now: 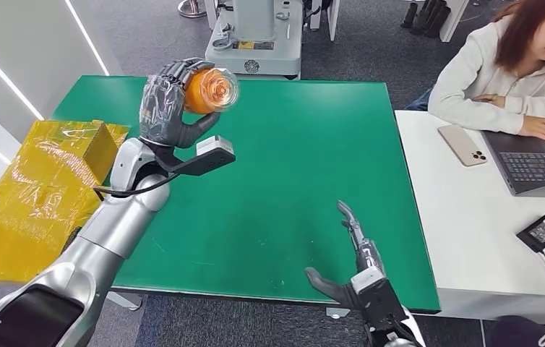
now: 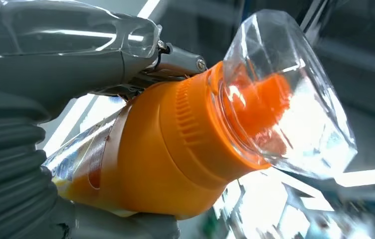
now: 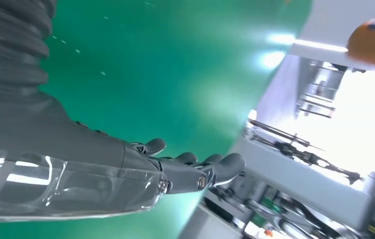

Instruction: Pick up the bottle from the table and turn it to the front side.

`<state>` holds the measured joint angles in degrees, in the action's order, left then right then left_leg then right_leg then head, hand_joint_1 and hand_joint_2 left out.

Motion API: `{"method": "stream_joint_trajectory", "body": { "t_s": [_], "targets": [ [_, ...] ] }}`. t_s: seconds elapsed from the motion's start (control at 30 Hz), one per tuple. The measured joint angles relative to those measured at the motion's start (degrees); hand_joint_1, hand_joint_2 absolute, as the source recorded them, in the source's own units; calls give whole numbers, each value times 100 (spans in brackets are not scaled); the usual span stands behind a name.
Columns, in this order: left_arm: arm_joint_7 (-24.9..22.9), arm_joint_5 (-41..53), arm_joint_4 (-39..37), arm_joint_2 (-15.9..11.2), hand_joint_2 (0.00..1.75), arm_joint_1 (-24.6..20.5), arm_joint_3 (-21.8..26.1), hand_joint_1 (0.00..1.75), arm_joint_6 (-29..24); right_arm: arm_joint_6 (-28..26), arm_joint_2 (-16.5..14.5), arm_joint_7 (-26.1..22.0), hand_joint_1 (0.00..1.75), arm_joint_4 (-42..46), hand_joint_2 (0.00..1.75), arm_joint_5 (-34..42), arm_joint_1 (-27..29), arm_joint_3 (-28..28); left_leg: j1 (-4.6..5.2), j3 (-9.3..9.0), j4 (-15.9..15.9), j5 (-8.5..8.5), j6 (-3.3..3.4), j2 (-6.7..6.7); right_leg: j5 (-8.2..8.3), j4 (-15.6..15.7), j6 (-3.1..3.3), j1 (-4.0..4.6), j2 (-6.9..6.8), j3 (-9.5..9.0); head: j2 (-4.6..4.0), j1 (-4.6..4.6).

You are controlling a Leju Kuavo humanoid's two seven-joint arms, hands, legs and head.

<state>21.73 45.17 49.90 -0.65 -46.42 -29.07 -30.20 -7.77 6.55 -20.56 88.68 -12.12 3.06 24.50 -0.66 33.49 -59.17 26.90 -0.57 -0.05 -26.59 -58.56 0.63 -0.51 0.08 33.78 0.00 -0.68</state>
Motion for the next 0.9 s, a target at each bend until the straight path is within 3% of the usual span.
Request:
{"method": "stream_joint_trajectory", "body": {
  "t_s": [0.1,0.27,0.4,0.77,0.9],
  "targets": [
    [-289,982,-236,-249,175,-71,-2,175,-558,-140,62,-115,0,517,175,-10,213,-150,0,-1,0,0,0,1,0,0,0,0,0,0,0,0],
    [-908,2087,-713,-626,175,31,-2,175,-867,-324,149,-343,0,1331,175,-12,685,-460,0,0,4,1,-1,4,-2,0,1,0,4,1,0,-1],
    [-1782,3110,-1274,-914,175,235,10,175,-870,-311,181,-474,0,1765,175,-12,950,-684,0,-2,7,2,-2,17,-3,0,3,0,17,5,0,0],
    [-3966,4099,-2594,-1574,175,799,150,175,-530,-263,210,-597,0,2142,175,-1,1366,-942,-3,1,9,2,-3,25,-4,-2,5,2,25,14,0,-1],
    [-4321,4105,-2773,-1745,175,859,110,175,-271,-212,209,-565,0,2143,175,-49,1369,-942,-2,3,9,2,-3,20,-4,-1,5,3,18,13,0,1]
  ]
}}
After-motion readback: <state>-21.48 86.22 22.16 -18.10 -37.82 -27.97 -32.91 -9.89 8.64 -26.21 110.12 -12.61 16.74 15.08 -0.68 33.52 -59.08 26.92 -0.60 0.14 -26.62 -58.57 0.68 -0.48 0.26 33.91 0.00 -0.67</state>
